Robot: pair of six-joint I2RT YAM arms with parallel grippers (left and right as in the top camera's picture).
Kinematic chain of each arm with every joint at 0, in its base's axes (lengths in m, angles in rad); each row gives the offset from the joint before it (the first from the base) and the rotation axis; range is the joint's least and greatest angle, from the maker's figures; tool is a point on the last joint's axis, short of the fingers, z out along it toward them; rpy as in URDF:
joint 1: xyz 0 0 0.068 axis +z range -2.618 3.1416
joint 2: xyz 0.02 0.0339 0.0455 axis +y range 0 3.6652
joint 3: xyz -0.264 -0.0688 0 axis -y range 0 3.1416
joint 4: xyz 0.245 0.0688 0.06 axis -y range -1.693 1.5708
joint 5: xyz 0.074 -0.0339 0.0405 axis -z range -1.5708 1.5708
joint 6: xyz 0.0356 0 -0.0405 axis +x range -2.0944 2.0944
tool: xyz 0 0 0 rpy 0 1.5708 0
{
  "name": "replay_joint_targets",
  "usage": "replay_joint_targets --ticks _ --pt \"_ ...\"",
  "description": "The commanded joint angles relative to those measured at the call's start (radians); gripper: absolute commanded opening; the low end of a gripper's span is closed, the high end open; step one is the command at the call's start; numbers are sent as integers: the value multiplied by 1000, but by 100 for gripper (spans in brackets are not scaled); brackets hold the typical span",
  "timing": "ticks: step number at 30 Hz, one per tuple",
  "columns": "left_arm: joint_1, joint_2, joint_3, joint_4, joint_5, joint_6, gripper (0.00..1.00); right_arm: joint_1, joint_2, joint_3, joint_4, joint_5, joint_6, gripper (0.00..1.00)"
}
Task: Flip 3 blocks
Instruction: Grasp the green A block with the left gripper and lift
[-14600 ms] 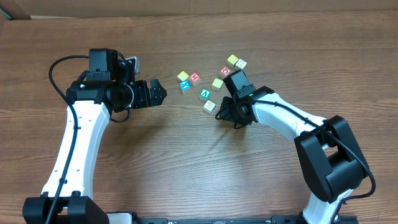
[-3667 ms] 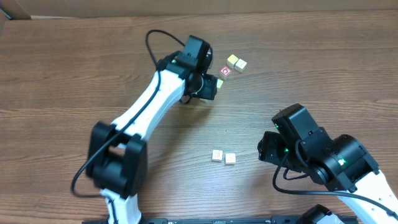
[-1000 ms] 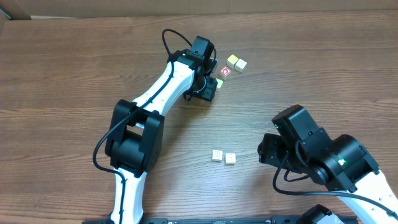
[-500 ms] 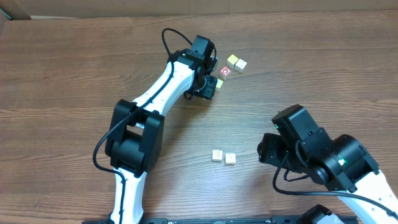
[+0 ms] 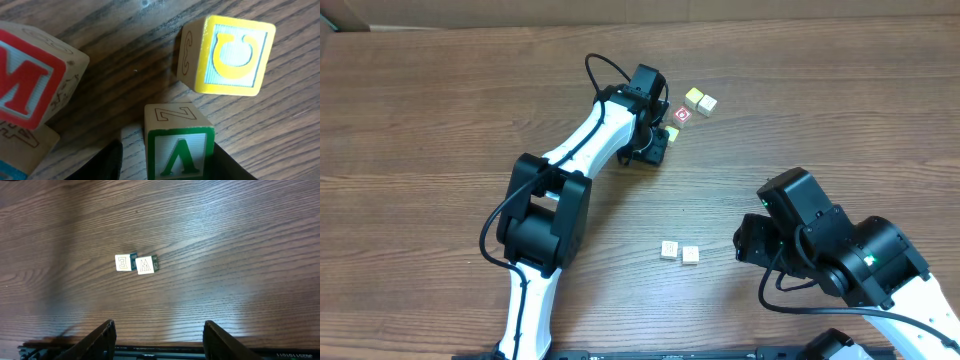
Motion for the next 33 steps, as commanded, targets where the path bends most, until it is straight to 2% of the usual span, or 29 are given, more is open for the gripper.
replay_joint_targets --ticks 1,7,12,20,25,33 --pt "-3 10 13 5 12 -18 43 -5 -4 21 11 0 -5 57" --pt "-2 10 24 8 11 -18 45 -5 -4 21 15 1 -5 58" --pt "-3 9 35 3 12 -18 30 -5 -4 21 15 1 -5 58" --pt "-3 9 78 -36 12 -18 30 -5 -4 21 23 1 -5 58" --pt "-2 9 121 -79 12 -18 20 -5 -4 21 23 1 -5 58" --pt "-2 9 159 -142 12 -18 15 -5 -4 21 23 1 -5 58"
